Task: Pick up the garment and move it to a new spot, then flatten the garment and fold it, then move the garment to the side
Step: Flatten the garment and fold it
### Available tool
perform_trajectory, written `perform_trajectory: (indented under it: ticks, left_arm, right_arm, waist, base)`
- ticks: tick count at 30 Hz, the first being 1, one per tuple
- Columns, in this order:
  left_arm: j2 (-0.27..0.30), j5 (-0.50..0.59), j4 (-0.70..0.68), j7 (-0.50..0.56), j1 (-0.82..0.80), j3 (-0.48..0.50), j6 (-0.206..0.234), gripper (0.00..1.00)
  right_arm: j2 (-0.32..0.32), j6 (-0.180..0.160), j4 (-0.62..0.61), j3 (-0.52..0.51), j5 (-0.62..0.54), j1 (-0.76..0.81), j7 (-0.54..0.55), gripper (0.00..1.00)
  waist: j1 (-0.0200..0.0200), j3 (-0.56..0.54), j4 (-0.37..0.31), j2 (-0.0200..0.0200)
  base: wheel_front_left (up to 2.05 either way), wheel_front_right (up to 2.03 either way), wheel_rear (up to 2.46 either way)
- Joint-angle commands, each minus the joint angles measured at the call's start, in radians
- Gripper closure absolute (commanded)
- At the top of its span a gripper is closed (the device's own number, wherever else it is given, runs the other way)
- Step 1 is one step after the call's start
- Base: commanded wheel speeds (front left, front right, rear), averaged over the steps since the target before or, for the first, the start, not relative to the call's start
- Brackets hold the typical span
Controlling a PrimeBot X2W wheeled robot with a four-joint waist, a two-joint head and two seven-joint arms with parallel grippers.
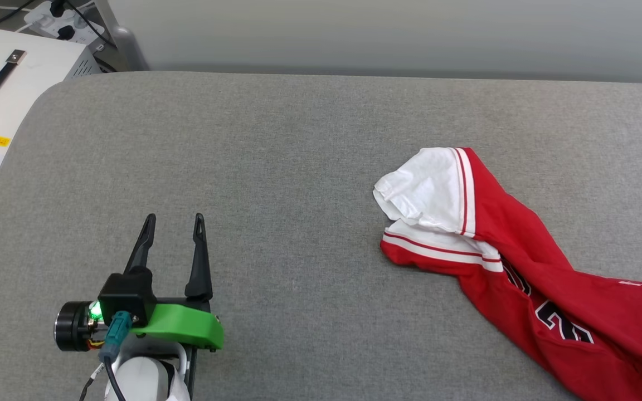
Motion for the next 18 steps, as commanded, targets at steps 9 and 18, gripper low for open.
perform_trajectory:
  ticks: [9, 18]
  left_arm:
    - [-0.003, 0.005, -0.022, -0.006, -0.024, -0.013, -0.004, 0.0]
    - [-0.003, -0.024, -0.03, -0.006, -0.091, -0.047, 0.006, 0.0]
  right_arm:
    - [-0.121, -0.001, -0.214, 0.185, -0.036, -0.384, 0.144, 0.0]
    - [-0.126, -0.001, -0.088, 0.71, 0.042, -0.92, 0.49, 0.0]
  waist:
    - [0.0, 0.064, 0.033, -0.0001]
    - [0.0, 0.17, 0.081, -0.0001]
  base:
    - [0.0, 0.0, 0.0]
    - [0.0, 0.0, 0.0]
